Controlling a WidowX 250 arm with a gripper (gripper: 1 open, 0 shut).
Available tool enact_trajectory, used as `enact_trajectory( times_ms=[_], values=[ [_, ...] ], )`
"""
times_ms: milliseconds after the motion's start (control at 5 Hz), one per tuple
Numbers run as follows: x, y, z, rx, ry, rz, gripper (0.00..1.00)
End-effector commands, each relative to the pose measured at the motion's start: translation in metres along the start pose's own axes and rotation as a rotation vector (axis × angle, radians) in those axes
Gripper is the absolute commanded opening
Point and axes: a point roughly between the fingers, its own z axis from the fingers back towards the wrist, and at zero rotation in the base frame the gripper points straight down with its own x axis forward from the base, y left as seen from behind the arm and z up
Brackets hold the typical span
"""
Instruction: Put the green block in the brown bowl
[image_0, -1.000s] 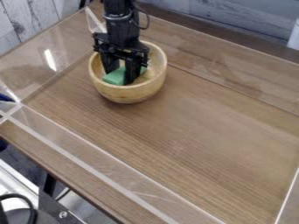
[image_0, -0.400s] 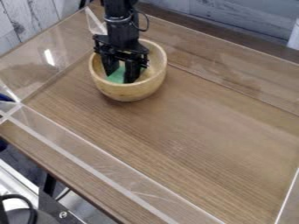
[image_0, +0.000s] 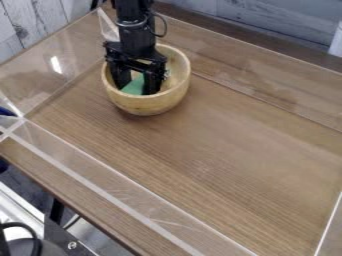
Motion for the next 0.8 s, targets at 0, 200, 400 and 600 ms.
enact_trajectory(
  times_ms=[0,200,400,600],
  values=[
    [0.009,0.005,0.039,0.018,-0.106,0.012,1.00],
    [0.007,0.003,0.050,0.007,-0.123,0.015,1.00],
    [0.005,0.002,0.058,0.000,-0.134,0.020,1.00],
    [0.004,0.002,0.060,-0.004,-0.134,0.028,1.00]
  ],
)
